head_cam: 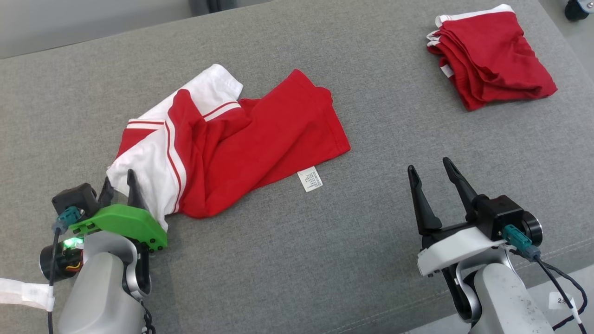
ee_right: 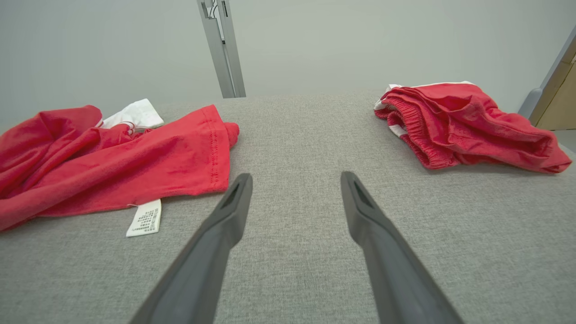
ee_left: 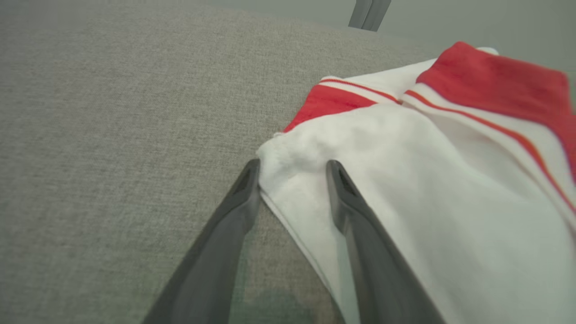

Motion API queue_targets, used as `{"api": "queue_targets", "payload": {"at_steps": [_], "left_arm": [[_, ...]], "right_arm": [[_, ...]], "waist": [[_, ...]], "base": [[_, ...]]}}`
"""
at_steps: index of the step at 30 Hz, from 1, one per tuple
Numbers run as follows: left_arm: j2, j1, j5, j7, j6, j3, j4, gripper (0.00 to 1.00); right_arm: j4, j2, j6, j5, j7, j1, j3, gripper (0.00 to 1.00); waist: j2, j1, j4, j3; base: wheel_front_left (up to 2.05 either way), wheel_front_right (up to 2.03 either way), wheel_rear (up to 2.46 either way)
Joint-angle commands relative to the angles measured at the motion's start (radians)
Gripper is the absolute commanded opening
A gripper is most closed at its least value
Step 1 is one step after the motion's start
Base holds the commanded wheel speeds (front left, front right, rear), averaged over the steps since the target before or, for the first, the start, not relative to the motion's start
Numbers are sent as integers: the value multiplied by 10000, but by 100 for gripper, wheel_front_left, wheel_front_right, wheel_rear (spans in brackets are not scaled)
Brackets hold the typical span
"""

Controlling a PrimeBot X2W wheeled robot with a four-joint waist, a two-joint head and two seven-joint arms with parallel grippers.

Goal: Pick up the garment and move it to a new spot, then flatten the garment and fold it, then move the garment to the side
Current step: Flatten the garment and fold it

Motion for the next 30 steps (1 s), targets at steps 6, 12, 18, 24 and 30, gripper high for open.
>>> {"api": "queue_targets", "payload": {"at_steps": [6, 12, 18, 24, 30], "left_arm": [[7, -181, -18, -382, -172, -110, 276, 0], [49, 136, -32, -833, -130, 4, -120, 0], [-59, 1189, -196, -1022, 35, 264, -1250, 0], [-301, 2417, -530, -917, 234, 360, -1997, 0], [-530, 3113, -741, -738, 226, 125, -2317, 0]], "right_arm": [[33, -4, -15, -22, -28, 65, -22, 100], [70, -6, -15, -55, -28, 181, -102, 100], [63, -6, -15, -186, -28, 274, -438, 100], [52, -6, -15, -281, -28, 353, -573, 100], [129, -7, -15, -290, -28, 345, -538, 100]], "waist": [[0, 0, 165, -194], [0, 0, 437, -451], [0, 0, 921, -723], [0, 0, 1395, -869], [0, 0, 1623, -1011]], "base": [[0, 0, 0], [0, 0, 0], [0, 0, 0], [0, 0, 0], [0, 0, 0]]}}
